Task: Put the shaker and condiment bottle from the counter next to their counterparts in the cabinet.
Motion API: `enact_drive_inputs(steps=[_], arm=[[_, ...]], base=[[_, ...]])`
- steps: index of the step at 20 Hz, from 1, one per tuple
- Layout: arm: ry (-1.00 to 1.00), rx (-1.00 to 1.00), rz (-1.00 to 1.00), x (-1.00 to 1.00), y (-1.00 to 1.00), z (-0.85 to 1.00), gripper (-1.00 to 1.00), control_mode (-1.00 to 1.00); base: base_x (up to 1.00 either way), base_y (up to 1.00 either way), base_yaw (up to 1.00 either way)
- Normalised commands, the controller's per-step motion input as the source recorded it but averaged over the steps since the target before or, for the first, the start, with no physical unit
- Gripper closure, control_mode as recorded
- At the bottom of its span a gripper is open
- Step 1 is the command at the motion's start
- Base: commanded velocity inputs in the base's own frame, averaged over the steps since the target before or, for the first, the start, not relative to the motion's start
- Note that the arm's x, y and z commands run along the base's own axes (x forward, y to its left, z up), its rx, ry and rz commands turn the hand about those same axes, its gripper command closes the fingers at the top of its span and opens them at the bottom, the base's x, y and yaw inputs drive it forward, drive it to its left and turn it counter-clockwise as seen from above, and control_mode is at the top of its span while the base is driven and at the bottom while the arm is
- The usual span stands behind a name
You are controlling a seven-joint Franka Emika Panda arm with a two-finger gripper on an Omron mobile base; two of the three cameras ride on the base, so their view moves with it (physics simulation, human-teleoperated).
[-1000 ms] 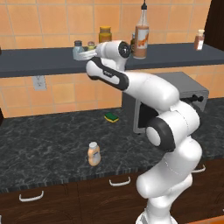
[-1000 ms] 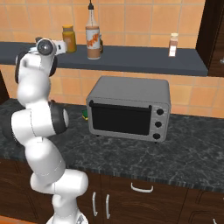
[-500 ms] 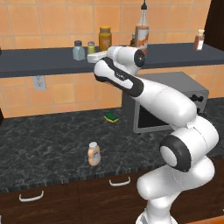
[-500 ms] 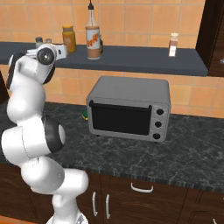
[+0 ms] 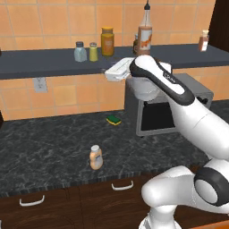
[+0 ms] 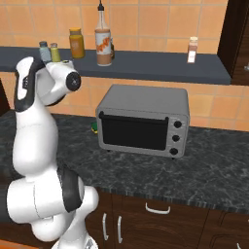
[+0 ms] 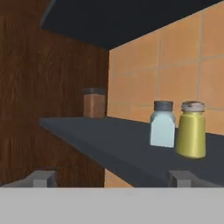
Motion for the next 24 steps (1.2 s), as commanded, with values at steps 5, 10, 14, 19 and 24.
enact_drive_inputs(steps=[5,10,14,19,24], arm=[[0.0,-0.24,0.5,-0.14,0.06,-0.62,-1.0,-1.0],[-0.03,-0.24,0.63,-0.01,0.1,-0.97,-1.0,-1.0],[-0.04,-0.25,0.67,0.0,0.11,-1.0,-1.0,-1.0],[-0.03,-0.18,0.51,-0.09,0.11,-0.67,-1.0,-1.0],[0.0,0.0,0.03,-0.13,0.01,-0.16,-1.0,-1.0]], base=[[0.0,0.0,0.0],[0.0,0.0,0.0],[0.0,0.0,0.0],[0.0,0.0,0.0],[0.0,0.0,0.0]])
